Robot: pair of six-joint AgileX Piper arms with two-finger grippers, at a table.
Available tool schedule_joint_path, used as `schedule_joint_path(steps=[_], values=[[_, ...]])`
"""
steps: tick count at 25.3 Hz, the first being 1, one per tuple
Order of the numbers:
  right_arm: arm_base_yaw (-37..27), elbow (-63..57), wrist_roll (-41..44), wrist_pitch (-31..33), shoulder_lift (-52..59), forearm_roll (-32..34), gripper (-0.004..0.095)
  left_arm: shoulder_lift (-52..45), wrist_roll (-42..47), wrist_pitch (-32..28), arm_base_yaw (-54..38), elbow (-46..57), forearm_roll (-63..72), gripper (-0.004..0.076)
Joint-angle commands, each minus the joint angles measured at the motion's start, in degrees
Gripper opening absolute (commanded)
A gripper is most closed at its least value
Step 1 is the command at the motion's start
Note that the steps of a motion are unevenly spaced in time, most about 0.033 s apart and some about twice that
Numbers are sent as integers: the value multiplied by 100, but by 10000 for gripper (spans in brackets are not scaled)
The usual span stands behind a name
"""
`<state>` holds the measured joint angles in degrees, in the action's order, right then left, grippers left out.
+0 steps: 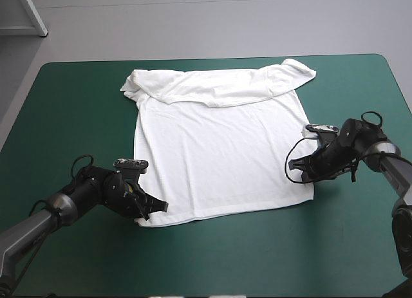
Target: Fold the cloth
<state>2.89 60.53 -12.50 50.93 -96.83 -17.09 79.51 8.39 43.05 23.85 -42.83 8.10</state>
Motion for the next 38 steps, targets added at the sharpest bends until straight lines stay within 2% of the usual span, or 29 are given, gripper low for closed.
schedule_joint_path(steps=[1,4,7,8,14,18,25,27,30,33,38], values=[[421,-73,-86,-196,-448,-174,268,-25,51,42,34,-35,23,-8],[727,-73,-141,-296,-692,-171,218,-25,51,42,34,-35,23,-8],[896,-73,-245,-366,-726,-143,21,-25,51,42,34,-35,23,-8],[926,-73,-245,-379,-693,-126,-16,-25,51,42,34,-35,23,-8],[926,-59,-161,-394,114,115,-13,-245,51,116,34,-303,-170,-8],[926,195,160,-382,929,511,-14,-627,138,546,34,-1088,-714,-8],[926,1576,586,312,1953,1169,-13,-778,280,1975,21,-3502,-2052,-8],[926,2454,610,751,2143,1299,-13,-778,134,2308,21,-4657,-2325,-8],[926,4176,753,1228,2238,1709,-13,-768,-202,2387,21,-6218,-2532,-8],[926,5578,804,1287,2238,1975,-13,-564,-601,2438,21,-7744,-2864,-8],[926,7047,690,1236,2238,2296,-13,-71,-1183,2320,21,-9583,-3109,-8]])
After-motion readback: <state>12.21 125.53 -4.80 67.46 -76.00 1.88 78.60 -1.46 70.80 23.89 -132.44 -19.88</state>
